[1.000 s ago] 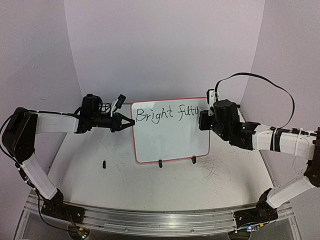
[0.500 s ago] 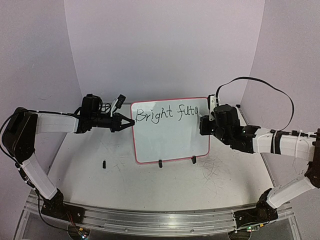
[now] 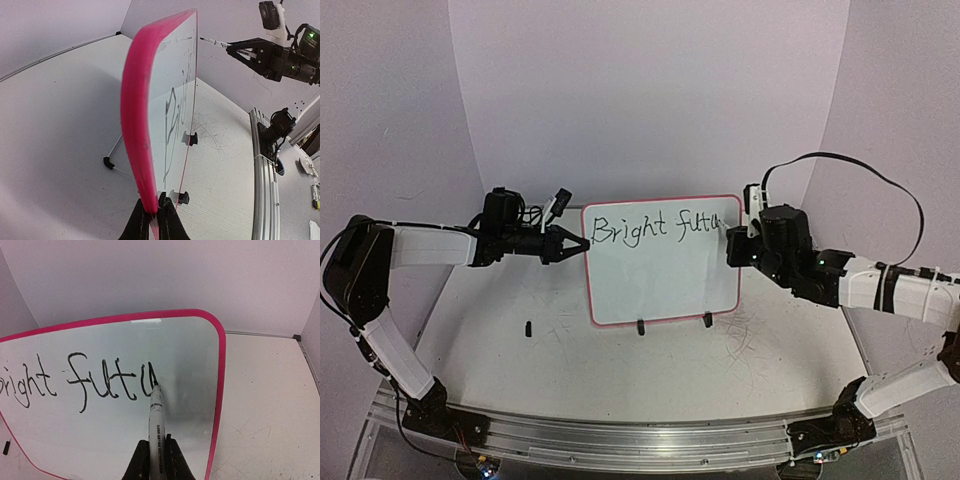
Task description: Write a sentence on the whiteboard
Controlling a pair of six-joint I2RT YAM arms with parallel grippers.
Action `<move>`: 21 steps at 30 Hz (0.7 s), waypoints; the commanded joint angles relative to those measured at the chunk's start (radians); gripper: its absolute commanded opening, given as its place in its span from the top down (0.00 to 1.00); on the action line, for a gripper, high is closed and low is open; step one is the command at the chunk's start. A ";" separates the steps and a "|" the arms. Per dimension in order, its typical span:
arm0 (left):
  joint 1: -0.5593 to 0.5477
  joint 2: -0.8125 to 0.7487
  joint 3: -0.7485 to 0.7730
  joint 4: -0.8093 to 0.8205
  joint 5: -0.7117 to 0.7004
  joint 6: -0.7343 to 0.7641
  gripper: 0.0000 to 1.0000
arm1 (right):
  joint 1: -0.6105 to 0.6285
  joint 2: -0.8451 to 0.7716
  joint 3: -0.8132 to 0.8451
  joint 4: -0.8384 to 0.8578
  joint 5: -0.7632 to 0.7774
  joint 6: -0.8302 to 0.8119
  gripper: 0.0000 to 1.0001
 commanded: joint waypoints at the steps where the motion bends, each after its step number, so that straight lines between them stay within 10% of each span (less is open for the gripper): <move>1: 0.005 -0.048 0.023 0.060 -0.040 0.063 1.00 | -0.009 -0.074 -0.025 0.038 -0.020 -0.028 1.00; 21: 0.005 -0.045 0.023 0.059 -0.040 0.062 1.00 | -0.029 0.043 0.064 0.057 0.021 -0.060 1.00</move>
